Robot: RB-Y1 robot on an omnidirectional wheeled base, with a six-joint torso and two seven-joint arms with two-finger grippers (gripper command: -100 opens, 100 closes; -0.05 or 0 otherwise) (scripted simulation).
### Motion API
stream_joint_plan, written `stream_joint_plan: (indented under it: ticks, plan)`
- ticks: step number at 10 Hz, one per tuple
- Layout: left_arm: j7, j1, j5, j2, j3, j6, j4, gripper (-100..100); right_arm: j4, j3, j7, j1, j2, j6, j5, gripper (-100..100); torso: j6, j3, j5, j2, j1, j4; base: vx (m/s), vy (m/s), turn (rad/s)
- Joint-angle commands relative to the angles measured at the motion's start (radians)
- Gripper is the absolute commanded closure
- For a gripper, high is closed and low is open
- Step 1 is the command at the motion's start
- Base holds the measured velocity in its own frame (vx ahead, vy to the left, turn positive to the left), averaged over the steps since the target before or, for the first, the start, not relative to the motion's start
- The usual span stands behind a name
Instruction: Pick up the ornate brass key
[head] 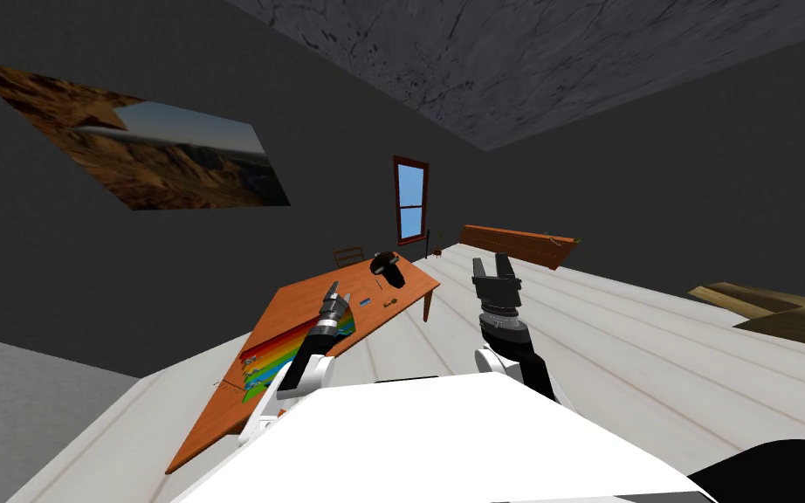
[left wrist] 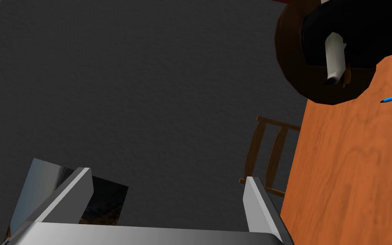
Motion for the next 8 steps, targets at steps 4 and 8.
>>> stream_joint_plan:
  ticks: [4,8]
  plan:
    - [0.064,-0.051,0.006,0.016,0.026,0.121,0.069,-100,0.0,0.0,0.0,0.0,0.0,0.0,0.0,0,-0.001,0.0,0.0,0.0,0.0,0.0,0.002,-0.014,-0.078]
    - [0.11,-0.093,0.012,0.026,0.047,0.209,0.125,-100,0.0,0.0,0.0,0.0,0.0,0.0,0.0,0,-0.001,0.0,0.0,0.0,0.0,0.0,0.008,-0.017,-0.085]
